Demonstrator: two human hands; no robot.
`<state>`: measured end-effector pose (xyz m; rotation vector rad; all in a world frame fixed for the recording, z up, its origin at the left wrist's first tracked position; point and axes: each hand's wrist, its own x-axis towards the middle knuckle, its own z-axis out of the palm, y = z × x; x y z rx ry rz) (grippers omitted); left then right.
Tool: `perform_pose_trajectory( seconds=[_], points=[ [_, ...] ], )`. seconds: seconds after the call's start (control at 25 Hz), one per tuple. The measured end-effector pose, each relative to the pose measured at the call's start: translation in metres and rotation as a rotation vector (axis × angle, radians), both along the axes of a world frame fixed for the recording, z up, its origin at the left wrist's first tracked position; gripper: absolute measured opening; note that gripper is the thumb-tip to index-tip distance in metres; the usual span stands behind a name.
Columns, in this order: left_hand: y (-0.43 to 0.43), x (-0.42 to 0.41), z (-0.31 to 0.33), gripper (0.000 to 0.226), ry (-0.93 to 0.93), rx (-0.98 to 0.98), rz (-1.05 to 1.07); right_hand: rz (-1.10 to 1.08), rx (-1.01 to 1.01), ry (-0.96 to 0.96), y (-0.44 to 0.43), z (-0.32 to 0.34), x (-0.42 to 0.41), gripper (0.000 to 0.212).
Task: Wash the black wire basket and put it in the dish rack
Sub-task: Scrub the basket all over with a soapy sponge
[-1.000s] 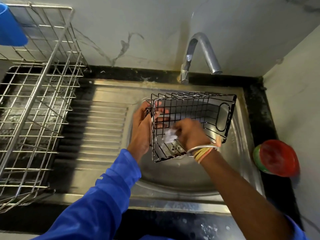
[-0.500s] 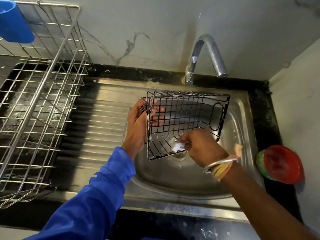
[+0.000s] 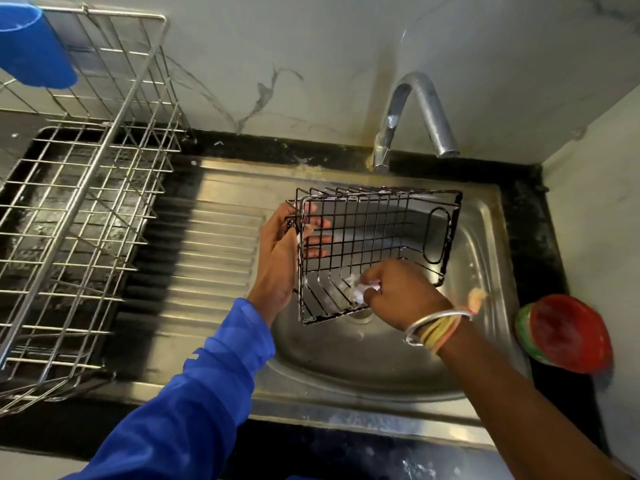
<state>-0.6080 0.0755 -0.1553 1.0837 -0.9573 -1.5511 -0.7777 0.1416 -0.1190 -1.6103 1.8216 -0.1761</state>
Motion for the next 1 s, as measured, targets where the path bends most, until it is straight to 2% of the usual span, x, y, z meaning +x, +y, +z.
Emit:
perform_pose_trajectory(
  seconds=[0.12,0.24,0.48,0.56,0.68,0.88,1.0],
  points=[
    [0.003,-0.007,0.000,0.031,-0.002,-0.009,-0.024,0.056,-0.002,-0.008,-0.008,-0.008,0.011,0.018],
    [-0.002,0.002,-0.001,0.035,-0.010,-0.016,-0.023,0.048,0.054,-0.074,-0.006,-0.001,-0.020,0.016],
    [0.001,-0.006,0.000,0.034,-0.008,0.012,-0.027,-0.090,-0.041,0.017,-0.018,-0.015,-0.008,0.017],
    [-0.001,-0.004,0.001,0.035,-0.035,-0.012,-0.031,-0.044,-0.054,0.045,-0.017,-0.014,-0.013,0.016],
    [-0.007,0.007,0.000,0.039,-0.071,-0.002,-0.010,0.053,0.016,0.026,-0.001,-0.003,-0.028,0.015],
    [0.003,-0.005,0.001,0.028,-0.025,-0.022,-0.034,-0.036,0.025,-0.043,-0.020,-0.019,0.000,0.012],
    [0.001,0.000,0.001,0.028,-0.034,-0.019,-0.042,0.006,0.110,-0.084,-0.016,-0.014,-0.025,0.009]
  ],
)
